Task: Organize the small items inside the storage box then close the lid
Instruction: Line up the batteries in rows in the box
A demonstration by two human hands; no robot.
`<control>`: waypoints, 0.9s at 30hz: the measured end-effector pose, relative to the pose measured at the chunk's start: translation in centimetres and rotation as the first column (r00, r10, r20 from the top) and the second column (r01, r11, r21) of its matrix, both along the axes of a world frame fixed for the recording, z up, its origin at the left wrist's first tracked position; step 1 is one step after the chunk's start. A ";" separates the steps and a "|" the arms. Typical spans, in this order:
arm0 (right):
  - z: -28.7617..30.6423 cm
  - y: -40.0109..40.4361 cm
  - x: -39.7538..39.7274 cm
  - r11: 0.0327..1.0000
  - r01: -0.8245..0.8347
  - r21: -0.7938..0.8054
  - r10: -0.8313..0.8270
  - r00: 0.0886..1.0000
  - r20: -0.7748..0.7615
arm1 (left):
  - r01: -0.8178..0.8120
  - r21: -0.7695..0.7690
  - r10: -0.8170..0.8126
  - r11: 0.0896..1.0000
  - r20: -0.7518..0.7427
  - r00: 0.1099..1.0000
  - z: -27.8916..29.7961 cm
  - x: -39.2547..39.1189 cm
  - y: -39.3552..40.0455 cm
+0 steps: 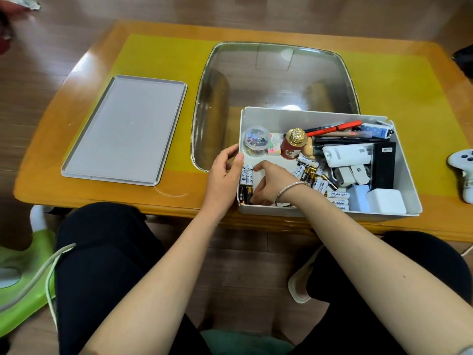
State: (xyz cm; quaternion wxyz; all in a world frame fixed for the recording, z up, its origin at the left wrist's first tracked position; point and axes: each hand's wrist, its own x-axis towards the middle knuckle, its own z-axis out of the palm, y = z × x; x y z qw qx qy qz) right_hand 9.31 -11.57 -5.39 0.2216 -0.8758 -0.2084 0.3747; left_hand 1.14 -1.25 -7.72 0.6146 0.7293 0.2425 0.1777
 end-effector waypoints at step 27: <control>2.5 -2.9 1.3 0.974 0.064 0.218 -0.096 0.986 0.139 | 0.005 0.005 -0.005 1.000 0.006 1.000 -0.3 0.0 0.1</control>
